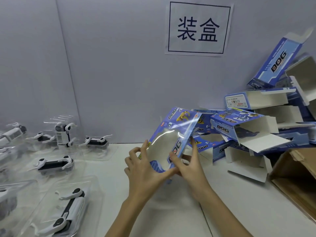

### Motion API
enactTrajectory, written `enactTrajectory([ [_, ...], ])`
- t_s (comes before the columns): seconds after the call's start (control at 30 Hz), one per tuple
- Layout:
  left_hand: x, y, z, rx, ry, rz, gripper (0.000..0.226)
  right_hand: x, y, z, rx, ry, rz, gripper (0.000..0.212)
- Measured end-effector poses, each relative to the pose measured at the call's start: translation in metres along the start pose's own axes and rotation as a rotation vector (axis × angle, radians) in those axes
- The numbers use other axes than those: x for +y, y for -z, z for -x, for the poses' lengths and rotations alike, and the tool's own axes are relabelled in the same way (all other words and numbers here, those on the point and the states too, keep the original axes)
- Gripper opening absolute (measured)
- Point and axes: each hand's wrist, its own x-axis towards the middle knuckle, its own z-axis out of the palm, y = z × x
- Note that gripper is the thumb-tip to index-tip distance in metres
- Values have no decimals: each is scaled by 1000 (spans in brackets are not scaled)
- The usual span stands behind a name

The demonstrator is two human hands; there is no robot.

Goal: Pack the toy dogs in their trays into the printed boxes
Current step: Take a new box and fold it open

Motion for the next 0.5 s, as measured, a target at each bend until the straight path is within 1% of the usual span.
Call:
enactTrajectory([
  [0.07,2,1,-1,-73,-3,74,132,-3,17,-5,16,12,-6,91],
  [0.1,2,2,-3,-105,1,142,126,-5,26,-7,-6,1,-3,94],
  [0.23,1,4,-6,-223,45,413,86,-13,45,-9,-118,-23,76,99],
  [0.37,3,11,-8,-194,161,655,56,-15,45,-6,-259,-4,197,94],
  [0.43,1,17,-11,-194,206,743,54,-18,43,-4,-330,-26,238,91],
  [0.5,-3,22,-14,-265,194,810,67,-22,38,-1,-322,-7,255,87],
])
